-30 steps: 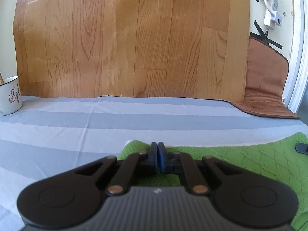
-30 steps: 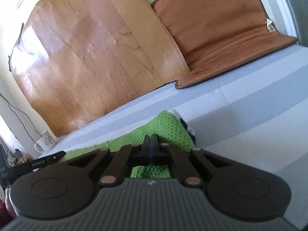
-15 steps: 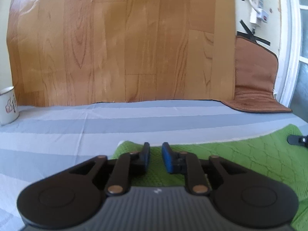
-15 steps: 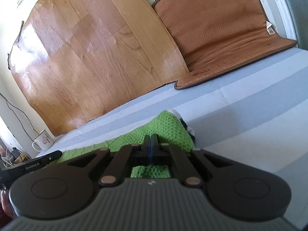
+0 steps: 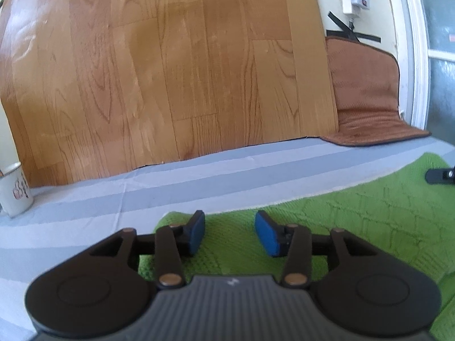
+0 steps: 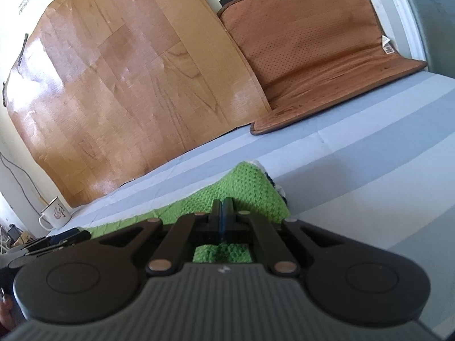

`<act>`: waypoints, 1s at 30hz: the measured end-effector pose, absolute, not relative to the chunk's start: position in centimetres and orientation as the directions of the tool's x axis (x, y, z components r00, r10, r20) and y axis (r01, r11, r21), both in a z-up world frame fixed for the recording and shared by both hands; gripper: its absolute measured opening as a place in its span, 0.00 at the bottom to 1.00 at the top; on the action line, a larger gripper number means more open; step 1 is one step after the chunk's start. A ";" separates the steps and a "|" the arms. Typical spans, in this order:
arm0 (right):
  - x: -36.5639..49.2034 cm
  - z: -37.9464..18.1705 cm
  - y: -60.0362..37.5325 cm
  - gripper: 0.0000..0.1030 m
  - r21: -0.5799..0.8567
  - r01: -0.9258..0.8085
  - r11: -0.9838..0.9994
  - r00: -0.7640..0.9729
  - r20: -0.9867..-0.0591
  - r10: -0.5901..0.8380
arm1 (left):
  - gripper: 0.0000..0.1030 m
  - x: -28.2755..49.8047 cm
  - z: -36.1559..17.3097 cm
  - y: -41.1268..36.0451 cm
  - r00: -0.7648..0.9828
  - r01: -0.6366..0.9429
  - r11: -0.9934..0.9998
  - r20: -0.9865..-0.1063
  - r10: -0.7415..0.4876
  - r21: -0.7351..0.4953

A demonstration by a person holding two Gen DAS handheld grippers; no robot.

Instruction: Fold small clothes

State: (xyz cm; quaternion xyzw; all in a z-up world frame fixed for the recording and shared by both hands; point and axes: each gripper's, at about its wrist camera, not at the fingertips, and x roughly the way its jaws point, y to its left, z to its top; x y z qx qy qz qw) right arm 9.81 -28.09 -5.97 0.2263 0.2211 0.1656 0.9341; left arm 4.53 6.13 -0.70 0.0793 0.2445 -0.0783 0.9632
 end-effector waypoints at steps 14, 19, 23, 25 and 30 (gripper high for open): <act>8.4 -5.2 -25.4 0.09 0.330 -0.168 0.929 0.889 -0.357 0.287 | 0.47 4.7 -1.0 5.6 0.861 0.209 0.963 -0.499 -0.100 0.168; 8.3 -5.4 -25.7 0.10 0.344 -0.162 0.925 0.892 -0.351 0.287 | 0.49 4.7 -1.0 5.5 0.858 0.213 0.961 -0.503 -0.098 0.175; 8.1 -5.5 -25.7 0.12 0.365 -0.165 0.916 0.891 -0.344 0.297 | 0.51 4.8 -1.0 5.4 0.856 0.216 0.959 -0.508 -0.096 0.182; 8.1 -5.4 -25.4 0.12 0.356 -0.162 0.920 0.891 -0.347 0.291 | 0.51 4.8 -1.0 5.3 0.856 0.216 0.959 -0.509 -0.093 0.186; 8.1 -5.1 -24.5 0.27 0.308 -0.186 0.933 0.889 -0.352 0.293 | 0.52 4.7 -1.1 4.9 0.859 0.211 0.952 -0.508 -0.071 0.223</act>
